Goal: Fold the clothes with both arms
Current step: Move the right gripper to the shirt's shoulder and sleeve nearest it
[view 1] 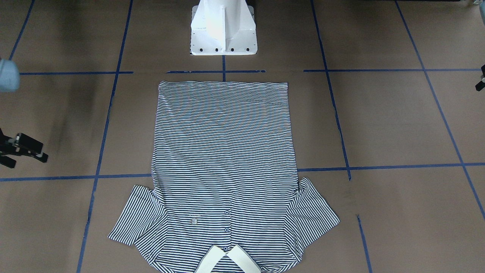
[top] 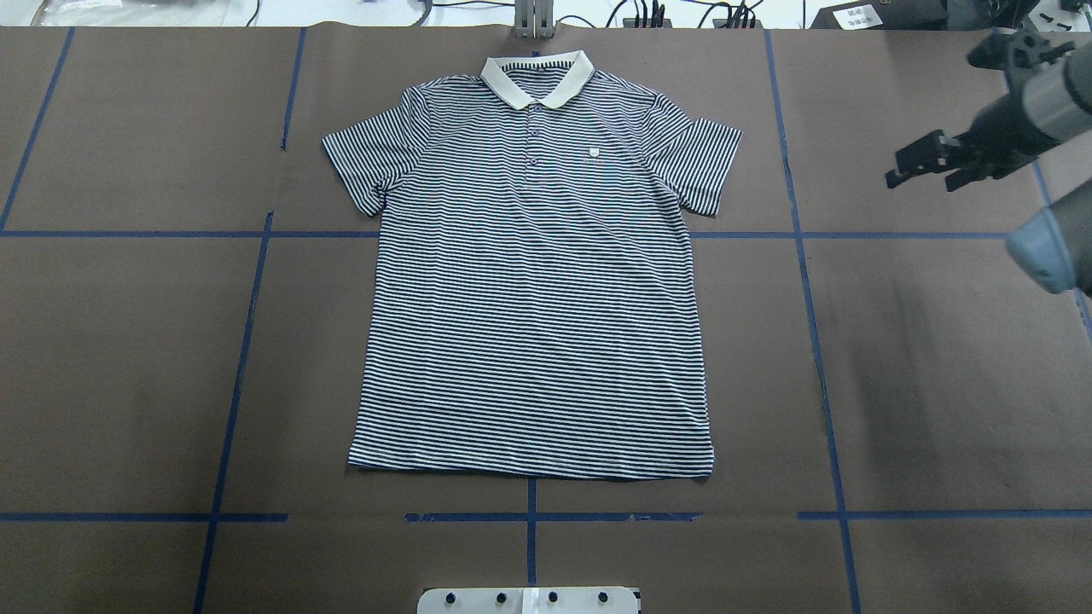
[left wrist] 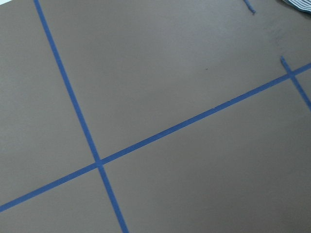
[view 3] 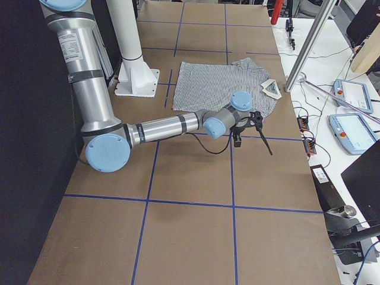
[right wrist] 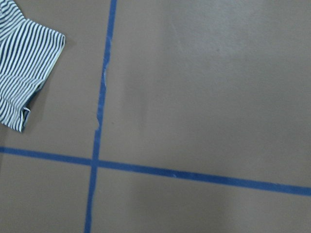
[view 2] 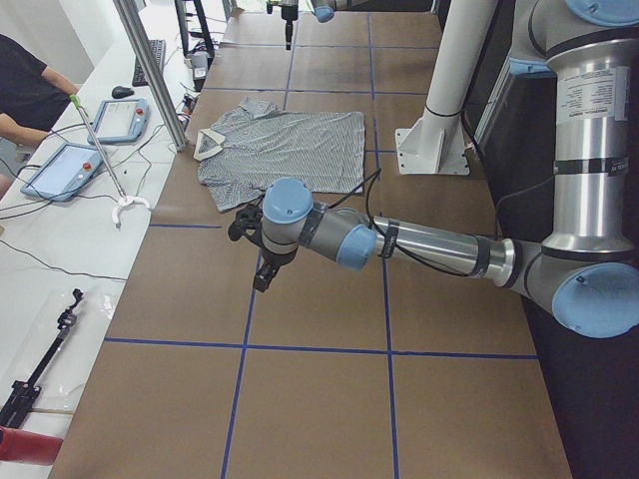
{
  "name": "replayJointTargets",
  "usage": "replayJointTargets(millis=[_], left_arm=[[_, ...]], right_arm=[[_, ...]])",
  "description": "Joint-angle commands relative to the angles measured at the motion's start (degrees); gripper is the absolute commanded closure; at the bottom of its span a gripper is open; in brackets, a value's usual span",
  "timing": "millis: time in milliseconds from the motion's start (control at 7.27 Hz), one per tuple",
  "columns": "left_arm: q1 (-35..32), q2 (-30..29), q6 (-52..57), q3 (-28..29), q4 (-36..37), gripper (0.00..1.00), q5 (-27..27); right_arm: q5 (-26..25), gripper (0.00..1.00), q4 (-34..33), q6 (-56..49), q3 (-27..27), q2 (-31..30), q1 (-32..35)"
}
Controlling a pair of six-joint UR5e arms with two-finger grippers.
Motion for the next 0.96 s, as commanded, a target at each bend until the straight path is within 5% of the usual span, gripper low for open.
replayJointTargets(millis=[0,413,825], left_arm=[[0.0,0.1,-4.8,-1.5,-0.2,0.0,-0.5],[0.1,-0.5,-4.9,-0.1,-1.7,0.0,-0.7],[0.1,-0.4,-4.8,-0.1,-1.8,0.0,-0.7]], right_arm=[[-8.3,0.01,3.9,11.0,-12.3,13.6,-5.6],[-16.9,0.19,12.7,20.0,-30.5,24.6,-7.7],[-19.6,0.23,13.2,20.4,-35.2,26.5,-10.3]])
